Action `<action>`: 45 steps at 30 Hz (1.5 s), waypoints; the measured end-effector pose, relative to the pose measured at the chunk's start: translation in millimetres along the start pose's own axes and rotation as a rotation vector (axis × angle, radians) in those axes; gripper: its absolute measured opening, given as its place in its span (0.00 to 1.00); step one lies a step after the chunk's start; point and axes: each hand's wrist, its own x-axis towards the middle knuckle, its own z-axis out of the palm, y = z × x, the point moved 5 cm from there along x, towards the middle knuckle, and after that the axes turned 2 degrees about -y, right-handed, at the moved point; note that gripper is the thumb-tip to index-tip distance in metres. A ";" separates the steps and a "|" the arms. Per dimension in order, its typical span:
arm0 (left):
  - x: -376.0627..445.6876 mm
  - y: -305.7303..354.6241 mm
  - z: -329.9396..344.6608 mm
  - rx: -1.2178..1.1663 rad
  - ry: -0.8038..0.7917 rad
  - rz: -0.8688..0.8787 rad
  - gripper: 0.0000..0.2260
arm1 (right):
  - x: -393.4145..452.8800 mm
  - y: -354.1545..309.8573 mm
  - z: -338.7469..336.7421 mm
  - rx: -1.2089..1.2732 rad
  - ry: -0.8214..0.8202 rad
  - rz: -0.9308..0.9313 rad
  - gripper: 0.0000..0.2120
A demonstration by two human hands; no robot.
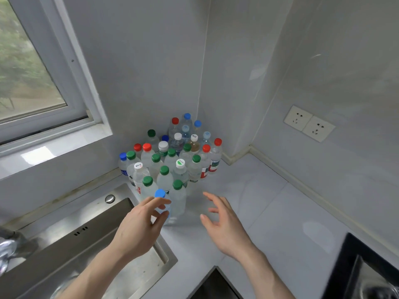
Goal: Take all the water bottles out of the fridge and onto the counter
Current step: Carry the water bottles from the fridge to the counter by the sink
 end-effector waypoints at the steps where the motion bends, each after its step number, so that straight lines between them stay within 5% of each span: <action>1: -2.1 6.8 0.0 -0.016 -0.002 0.017 0.09 | -6.7 1.0 -5.0 0.000 0.012 -0.006 0.26; 12: -8.9 119.9 34.9 -0.051 -0.161 0.316 0.10 | -114.9 26.0 -83.7 0.028 0.270 0.040 0.25; 21: -64.9 246.5 119.4 -0.059 -0.389 0.582 0.10 | -289.0 79.1 -146.3 0.060 0.601 0.219 0.26; 36: -306.7 413.6 238.3 -0.089 -0.688 1.022 0.14 | -633.5 133.4 -137.8 0.054 0.986 0.505 0.25; 45: -468.2 515.5 302.5 -0.064 -0.926 1.408 0.15 | -837.7 137.5 -92.9 0.095 1.384 0.728 0.24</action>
